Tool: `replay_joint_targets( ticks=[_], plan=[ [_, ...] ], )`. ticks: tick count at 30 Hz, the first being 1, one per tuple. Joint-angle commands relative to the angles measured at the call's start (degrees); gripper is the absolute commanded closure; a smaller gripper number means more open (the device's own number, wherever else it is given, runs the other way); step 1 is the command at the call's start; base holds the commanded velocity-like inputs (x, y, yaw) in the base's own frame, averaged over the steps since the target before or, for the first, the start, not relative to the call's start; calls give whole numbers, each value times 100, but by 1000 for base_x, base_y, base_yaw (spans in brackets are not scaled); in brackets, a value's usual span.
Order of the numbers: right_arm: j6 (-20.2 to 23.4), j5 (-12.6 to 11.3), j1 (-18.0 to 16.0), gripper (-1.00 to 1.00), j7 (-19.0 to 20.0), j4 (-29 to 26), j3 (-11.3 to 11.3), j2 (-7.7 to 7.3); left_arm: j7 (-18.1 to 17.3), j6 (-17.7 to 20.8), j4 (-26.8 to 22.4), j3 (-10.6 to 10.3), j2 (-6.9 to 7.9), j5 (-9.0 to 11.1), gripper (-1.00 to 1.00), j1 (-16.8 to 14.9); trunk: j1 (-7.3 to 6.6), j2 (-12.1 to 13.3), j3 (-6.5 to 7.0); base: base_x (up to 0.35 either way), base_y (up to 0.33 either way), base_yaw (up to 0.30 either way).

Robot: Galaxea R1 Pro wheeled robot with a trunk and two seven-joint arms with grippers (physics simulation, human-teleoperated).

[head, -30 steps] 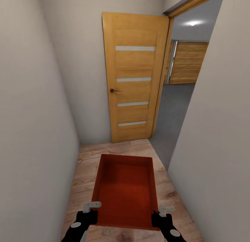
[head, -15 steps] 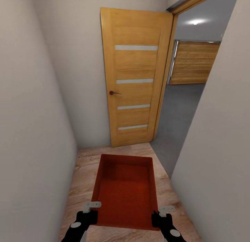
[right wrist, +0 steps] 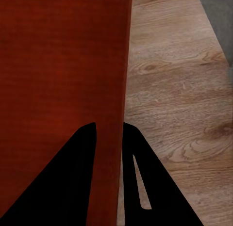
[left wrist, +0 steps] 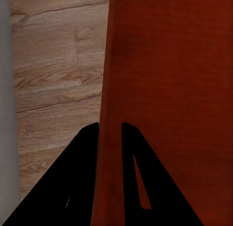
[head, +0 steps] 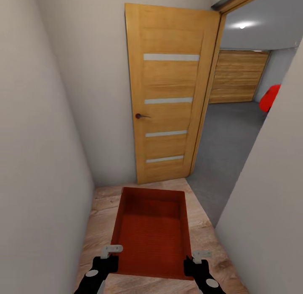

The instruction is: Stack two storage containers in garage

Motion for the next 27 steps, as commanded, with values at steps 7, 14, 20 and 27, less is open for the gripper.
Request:
replay_joint_targets(
  ticks=[7, 14, 20, 27],
  plan=[
    [-31, -28, -4, 100, -113, -12, 78, -3, -87, 71, 6, -139, -332, 56, 100, -4, 6, -11, -11, 322, 28, 0],
    [-31, -28, -4, 100, -113, -13, 78, -3, -87, 69, 8, -139, -332, 54, 100, -4, 6, -11, -11, 328, 0, 0],
    [-31, -28, -4, 100, -113, -12, 78, -3, -87, 69, 9, -139, -332, 60, 100, -4, 6, -11, -11, 328, 0, 0],
    [-31, -28, -4, 100, -113, -12, 78, -3, -87, 69, 7, -139, -332, 63, 100, -4, 6, -11, -11, 328, 0, 0]
  ],
)
